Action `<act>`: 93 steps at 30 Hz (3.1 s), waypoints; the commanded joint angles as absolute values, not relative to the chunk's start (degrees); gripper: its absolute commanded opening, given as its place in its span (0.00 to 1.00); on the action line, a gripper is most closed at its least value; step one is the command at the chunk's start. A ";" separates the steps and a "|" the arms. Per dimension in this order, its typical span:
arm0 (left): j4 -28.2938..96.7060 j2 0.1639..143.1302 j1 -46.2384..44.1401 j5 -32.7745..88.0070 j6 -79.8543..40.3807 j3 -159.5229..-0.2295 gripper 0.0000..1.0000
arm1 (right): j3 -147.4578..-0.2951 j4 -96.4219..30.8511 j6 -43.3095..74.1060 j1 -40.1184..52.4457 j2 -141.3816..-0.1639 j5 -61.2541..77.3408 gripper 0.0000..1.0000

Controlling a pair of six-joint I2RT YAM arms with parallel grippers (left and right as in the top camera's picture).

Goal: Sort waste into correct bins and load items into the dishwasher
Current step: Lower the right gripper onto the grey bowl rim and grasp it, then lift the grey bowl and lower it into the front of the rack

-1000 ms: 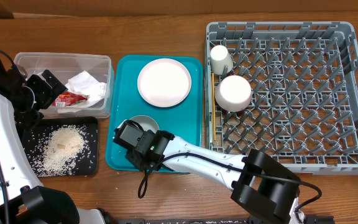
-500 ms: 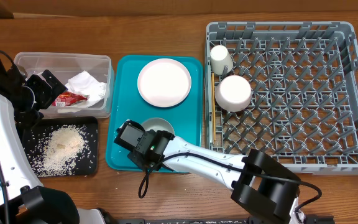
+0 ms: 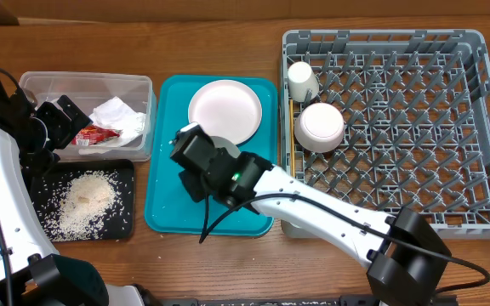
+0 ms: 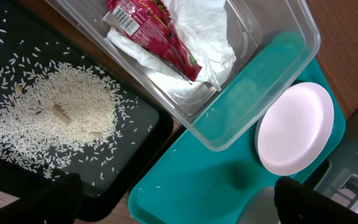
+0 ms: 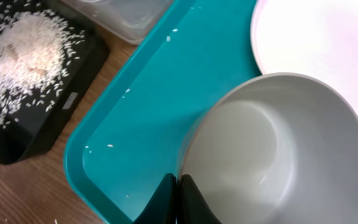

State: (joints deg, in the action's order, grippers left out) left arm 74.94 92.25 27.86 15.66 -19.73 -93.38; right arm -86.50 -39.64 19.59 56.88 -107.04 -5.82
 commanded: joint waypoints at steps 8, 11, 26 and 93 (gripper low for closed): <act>74.74 91.81 28.05 15.44 -20.34 -94.54 1.00 | -84.12 -38.57 21.69 56.49 -108.33 -6.98 0.04; 74.74 91.81 28.05 15.44 -20.34 -94.54 1.00 | -83.57 -37.60 21.69 56.49 -110.34 -7.07 0.04; 74.74 91.81 28.05 15.44 -20.34 -94.54 1.00 | -83.57 -37.36 21.71 56.49 -113.82 -7.05 0.08; 74.74 91.81 28.05 15.44 -20.34 -94.54 1.00 | -89.27 -44.56 21.71 56.47 -103.66 -0.89 0.04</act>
